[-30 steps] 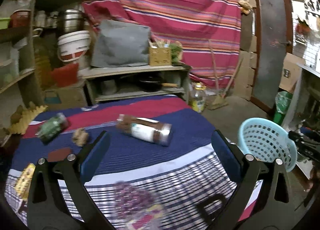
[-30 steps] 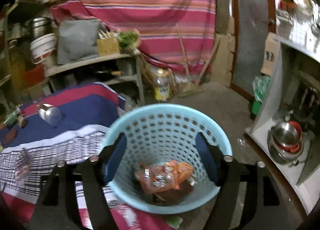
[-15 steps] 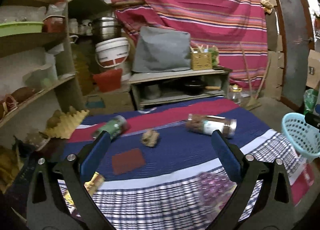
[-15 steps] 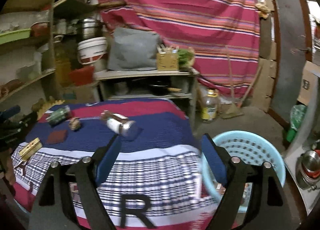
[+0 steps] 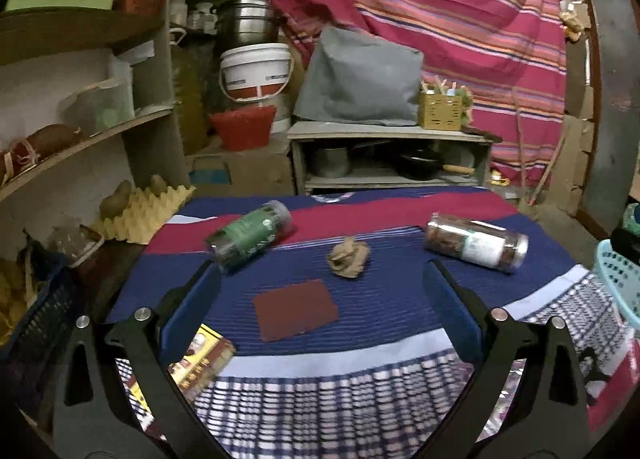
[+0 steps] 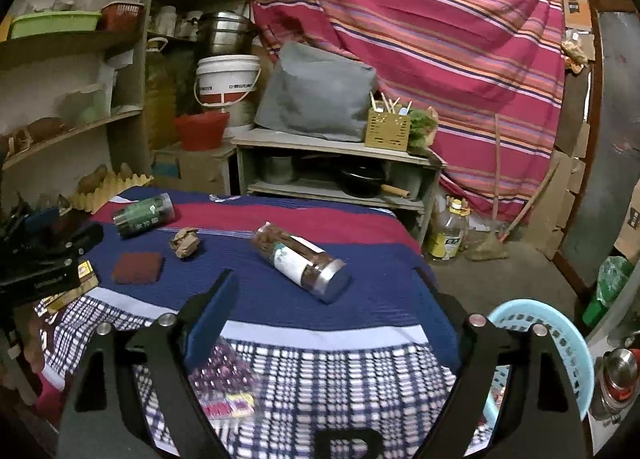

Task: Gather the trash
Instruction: 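Grasp the brown scouring pad with the left tool while the right tool reaches toward the crumpled brown paper, then grasp the crumpled brown paper with the right tool while the left tool lifts the pad, then carry the brown pad and crumpled paper over the light blue basket with both tools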

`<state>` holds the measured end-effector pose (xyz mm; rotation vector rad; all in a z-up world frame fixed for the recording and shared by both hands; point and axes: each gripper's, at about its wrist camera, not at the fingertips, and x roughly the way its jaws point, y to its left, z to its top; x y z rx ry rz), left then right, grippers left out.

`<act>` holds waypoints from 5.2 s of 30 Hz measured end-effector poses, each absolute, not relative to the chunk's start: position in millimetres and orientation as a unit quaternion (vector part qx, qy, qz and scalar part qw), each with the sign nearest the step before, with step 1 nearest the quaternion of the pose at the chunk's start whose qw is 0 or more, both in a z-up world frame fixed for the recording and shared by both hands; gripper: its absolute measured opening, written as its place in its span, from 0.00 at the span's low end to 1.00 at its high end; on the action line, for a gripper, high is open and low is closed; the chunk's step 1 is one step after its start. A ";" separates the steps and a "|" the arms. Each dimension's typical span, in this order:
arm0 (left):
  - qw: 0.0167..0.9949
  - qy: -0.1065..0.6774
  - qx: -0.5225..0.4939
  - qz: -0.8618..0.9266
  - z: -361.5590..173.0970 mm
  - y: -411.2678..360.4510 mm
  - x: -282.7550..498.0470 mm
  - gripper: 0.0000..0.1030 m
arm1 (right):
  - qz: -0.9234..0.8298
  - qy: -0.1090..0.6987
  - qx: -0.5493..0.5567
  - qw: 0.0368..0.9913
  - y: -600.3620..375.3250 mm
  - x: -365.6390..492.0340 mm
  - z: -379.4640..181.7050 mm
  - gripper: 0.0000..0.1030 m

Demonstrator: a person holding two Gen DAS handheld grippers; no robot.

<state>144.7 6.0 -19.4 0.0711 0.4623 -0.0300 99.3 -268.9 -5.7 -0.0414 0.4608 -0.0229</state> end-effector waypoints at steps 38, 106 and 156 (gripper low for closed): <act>0.917 0.399 0.011 0.019 -114.3 31.5 264.1 0.95 | -0.009 0.330 0.006 0.944 -273.7 205.4 -88.6 0.82; 0.949 0.313 -0.010 0.049 -38.0 130.5 243.0 0.85 | 0.107 0.327 -0.049 0.938 -139.8 263.3 -36.6 0.41; 0.924 0.261 0.068 -0.272 -38.4 -291.4 108.1 0.85 | -0.179 0.282 0.057 0.941 -526.5 14.0 -49.5 0.41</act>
